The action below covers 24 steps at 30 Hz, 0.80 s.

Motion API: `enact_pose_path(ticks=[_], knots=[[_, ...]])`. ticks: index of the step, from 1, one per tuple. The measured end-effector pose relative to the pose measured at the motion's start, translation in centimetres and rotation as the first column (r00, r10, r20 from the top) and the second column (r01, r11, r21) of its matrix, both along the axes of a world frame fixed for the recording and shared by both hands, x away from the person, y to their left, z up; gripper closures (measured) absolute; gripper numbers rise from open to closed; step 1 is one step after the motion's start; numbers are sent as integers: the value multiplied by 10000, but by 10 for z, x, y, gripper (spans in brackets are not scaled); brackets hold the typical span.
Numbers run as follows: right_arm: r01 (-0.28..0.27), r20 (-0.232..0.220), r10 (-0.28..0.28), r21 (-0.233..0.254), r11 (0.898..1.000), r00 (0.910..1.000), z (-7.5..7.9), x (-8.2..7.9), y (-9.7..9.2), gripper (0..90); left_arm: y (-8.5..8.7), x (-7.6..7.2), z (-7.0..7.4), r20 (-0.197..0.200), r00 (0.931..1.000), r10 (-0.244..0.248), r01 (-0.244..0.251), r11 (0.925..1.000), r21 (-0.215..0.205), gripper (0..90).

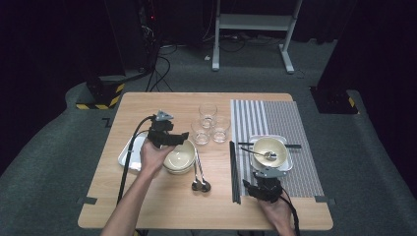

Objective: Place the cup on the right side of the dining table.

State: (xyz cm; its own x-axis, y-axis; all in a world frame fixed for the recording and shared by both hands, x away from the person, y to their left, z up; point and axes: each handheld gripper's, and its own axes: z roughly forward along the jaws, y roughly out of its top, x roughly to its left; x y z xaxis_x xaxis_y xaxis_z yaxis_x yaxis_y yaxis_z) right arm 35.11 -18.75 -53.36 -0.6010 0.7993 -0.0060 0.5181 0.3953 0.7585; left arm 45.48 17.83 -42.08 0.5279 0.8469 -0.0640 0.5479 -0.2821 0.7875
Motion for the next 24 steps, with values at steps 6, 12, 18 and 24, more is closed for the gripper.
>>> enact_pose_path(ticks=[6, 12, 18, 24], knots=[[-10, 5, 10, -63, 10000, 10000, 0, 0, 1, 450, -5, 8, -3, -54, 10000, 36, -37, 9999, -113, 229], [-11, 12, 12, -75, 10000, 10000, 0, -1, 1, 449, -13, 14, -5, -65, 10000, -70, 70, 9999, 121, 220], [-11, 15, 11, -77, 10000, 10000, 0, -1, 1, 449, -23, 23, -4, -160, 9994, -293, 294, 9995, 104, 198], [-10, 16, 10, -81, 10000, 10000, 0, -1, 1, 449, -30, 29, -8, -256, 9991, -335, 336, 9994, 16, 188]])
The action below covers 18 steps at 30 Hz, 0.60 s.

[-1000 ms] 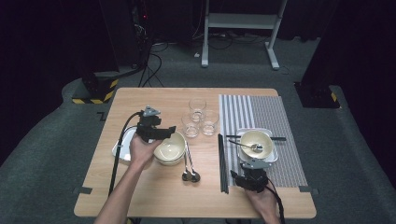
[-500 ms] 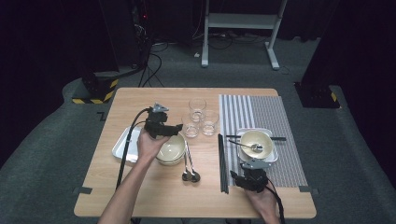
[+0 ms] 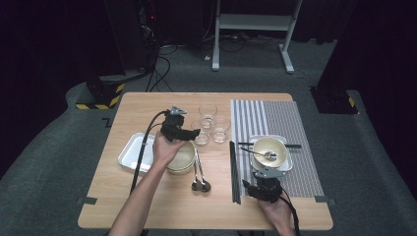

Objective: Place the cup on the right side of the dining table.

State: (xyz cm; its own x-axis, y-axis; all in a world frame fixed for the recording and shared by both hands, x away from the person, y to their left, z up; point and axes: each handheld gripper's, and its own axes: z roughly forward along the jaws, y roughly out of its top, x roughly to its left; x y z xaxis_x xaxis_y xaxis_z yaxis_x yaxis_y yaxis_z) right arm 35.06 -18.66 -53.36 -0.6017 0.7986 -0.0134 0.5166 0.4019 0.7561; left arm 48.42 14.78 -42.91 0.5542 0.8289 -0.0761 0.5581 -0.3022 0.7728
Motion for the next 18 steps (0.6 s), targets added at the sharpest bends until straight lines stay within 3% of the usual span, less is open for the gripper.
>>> enact_pose_path(ticks=[18], knots=[[-1, 4, 1, -5, 10000, 10000, 0, 0, 0, 449, -22, 19, -4, -226, 9996, -156, 168, 9985, 525, 151]])
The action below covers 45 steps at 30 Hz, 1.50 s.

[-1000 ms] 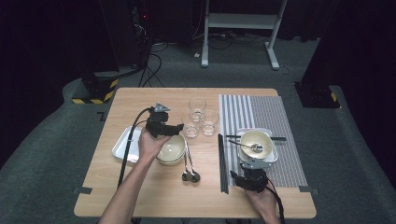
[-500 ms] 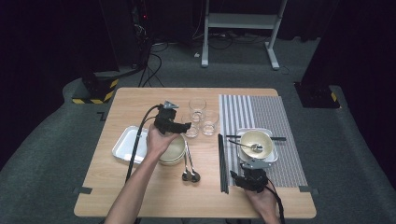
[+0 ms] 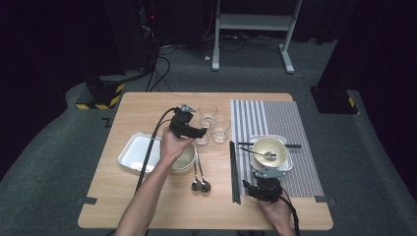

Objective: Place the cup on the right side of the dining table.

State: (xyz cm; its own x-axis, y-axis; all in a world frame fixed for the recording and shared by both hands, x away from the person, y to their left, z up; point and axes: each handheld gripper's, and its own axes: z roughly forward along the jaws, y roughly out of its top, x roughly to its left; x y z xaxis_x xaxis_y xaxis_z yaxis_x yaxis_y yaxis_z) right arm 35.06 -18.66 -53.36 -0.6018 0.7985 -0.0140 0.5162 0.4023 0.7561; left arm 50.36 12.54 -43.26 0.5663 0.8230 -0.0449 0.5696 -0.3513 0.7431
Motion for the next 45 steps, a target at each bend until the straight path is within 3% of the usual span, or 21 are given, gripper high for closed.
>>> enact_pose_path(ticks=[45], knots=[[-16, -8, 16, 1, 10000, 10000, 0, 0, 0, 443, -22, 26, -20, -419, 9988, 249, -218, 9970, 739, 152]])
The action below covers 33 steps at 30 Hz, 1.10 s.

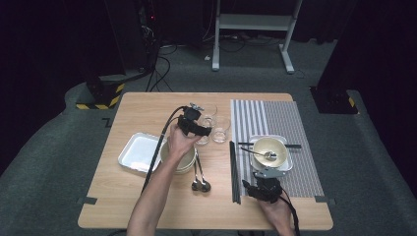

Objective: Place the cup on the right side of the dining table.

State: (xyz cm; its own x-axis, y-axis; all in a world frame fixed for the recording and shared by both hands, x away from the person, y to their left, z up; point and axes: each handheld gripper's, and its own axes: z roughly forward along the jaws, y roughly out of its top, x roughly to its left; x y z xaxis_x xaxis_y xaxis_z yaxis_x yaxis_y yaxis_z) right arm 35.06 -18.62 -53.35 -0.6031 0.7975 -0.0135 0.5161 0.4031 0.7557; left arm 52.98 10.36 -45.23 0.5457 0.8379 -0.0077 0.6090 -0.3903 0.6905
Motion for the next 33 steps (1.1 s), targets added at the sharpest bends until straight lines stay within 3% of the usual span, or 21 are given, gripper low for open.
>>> enact_pose_path(ticks=[7, 26, 33], knots=[[4, 6, -4, -1, 10000, 10000, 0, 0, 0, 442, -5, 0, -4, -63, 10000, -56, 58, 9992, 390, 168], [32, -12, -32, -1, 10000, 10000, 0, 0, 1, 439, -4, 4, -8, -444, 9989, 123, -118, 9999, 122, 175], [33, -5, -33, -21, 10000, 10000, 0, 0, 1, 438, -5, 4, -7, -519, 9986, 128, -116, 9996, 240, 179]])
